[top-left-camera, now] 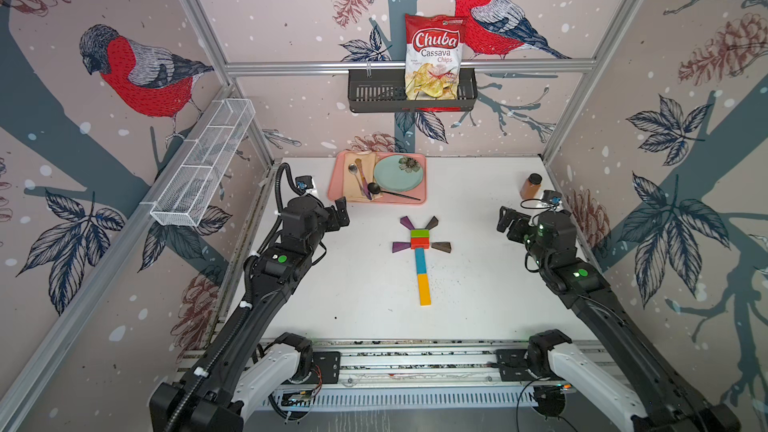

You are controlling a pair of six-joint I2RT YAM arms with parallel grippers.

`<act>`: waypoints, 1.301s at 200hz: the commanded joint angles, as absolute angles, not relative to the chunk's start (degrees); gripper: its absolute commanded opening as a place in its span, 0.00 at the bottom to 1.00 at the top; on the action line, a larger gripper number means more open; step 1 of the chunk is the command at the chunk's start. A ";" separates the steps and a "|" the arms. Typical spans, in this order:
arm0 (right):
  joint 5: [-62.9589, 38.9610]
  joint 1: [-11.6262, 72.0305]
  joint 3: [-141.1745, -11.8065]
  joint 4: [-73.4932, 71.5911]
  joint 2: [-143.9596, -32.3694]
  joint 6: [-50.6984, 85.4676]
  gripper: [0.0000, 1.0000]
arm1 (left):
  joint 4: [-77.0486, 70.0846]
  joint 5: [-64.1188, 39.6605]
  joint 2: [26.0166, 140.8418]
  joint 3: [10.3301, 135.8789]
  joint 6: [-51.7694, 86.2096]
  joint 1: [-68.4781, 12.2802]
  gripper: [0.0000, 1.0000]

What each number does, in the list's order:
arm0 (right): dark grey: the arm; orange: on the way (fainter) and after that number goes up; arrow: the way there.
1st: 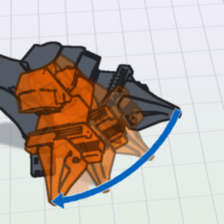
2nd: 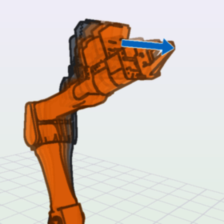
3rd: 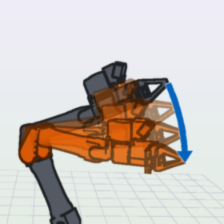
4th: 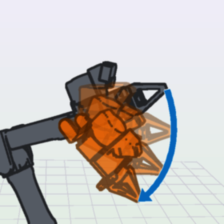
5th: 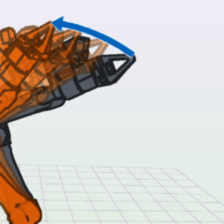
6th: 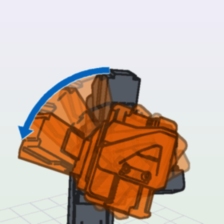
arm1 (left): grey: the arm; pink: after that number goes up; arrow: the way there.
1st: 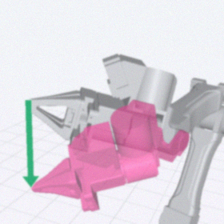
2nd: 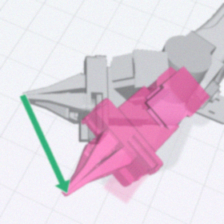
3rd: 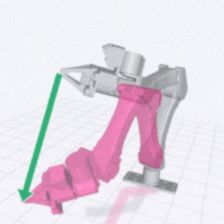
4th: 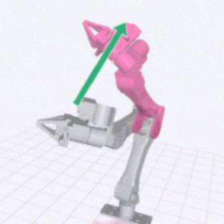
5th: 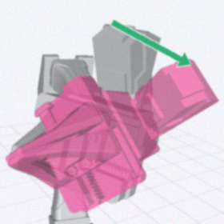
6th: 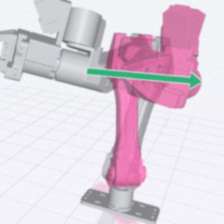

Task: Assemble a small pinwheel with building blocks
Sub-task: Reset both arms

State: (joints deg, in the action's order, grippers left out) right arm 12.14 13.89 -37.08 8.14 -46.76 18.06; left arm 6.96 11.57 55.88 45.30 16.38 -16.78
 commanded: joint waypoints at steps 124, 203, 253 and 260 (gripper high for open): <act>-8.03 12.71 -26.20 -4.24 -59.96 -0.29 1.00 | -28.26 24.53 62.30 26.41 8.30 -11.94 0.96; 8.13 13.97 -12.41 -29.59 -52.94 2.64 0.99 | -37.28 25.88 59.24 17.58 6.08 -11.89 0.96; 2.82 3.76 -4.62 -59.95 -63.34 2.73 0.99 | -62.93 29.71 74.26 10.65 3.02 -12.02 0.97; 2.05 3.11 -4.92 -63.78 -66.48 1.74 0.99 | -61.12 29.08 76.03 12.66 0.93 -12.13 0.97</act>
State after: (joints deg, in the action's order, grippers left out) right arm 3.95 4.97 -4.45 -43.27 -60.14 3.36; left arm -46.50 27.35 70.87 11.11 5.82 -12.12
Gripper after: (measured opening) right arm 0.995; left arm 0.976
